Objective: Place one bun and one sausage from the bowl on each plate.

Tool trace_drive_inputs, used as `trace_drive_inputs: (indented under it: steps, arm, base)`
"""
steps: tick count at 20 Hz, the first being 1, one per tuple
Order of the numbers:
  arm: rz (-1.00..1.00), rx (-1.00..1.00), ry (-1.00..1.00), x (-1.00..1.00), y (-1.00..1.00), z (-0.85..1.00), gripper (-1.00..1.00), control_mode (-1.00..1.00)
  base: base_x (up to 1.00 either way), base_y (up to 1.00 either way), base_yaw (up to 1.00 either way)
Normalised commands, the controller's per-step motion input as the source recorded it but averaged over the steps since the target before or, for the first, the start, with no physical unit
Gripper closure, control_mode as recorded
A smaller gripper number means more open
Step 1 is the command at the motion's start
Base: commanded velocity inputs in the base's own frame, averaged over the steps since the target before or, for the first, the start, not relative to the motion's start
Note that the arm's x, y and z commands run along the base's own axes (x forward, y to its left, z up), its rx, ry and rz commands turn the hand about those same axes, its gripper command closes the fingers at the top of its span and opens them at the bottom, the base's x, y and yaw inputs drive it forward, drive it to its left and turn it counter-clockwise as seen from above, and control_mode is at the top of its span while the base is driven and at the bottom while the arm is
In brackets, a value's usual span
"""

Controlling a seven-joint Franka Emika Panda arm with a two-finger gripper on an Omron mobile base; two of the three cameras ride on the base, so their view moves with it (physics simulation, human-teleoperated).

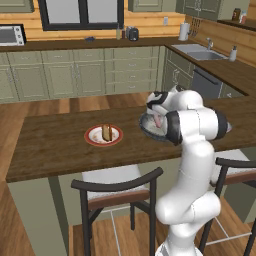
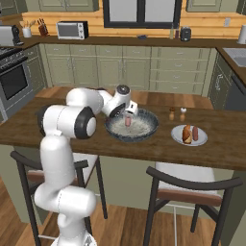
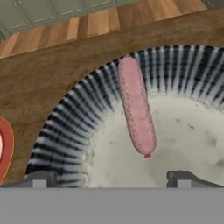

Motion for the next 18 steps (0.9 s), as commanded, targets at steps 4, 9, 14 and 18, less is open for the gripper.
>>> trace_drive_inputs:
  steps: [4, 9, 14, 18]
  arm:
    - [0.00, 0.00, 0.05, 0.00, -0.05, -0.27, -1.00, -1.00]
    - [0.01, 0.00, 0.15, 0.10, -0.18, -0.10, -1.00, -1.00]
    - [0.07, 0.00, 0.11, 0.46, -0.05, -0.23, -1.00, -1.00]
    - [0.13, 0.00, 0.00, 0.46, -0.02, -0.53, -1.00, -1.00]
  base:
    - [0.00, 0.00, 0.00]
    - [0.00, 0.00, 0.00]
    - [0.00, 0.00, 0.00]
    - [0.00, 0.00, 0.00]
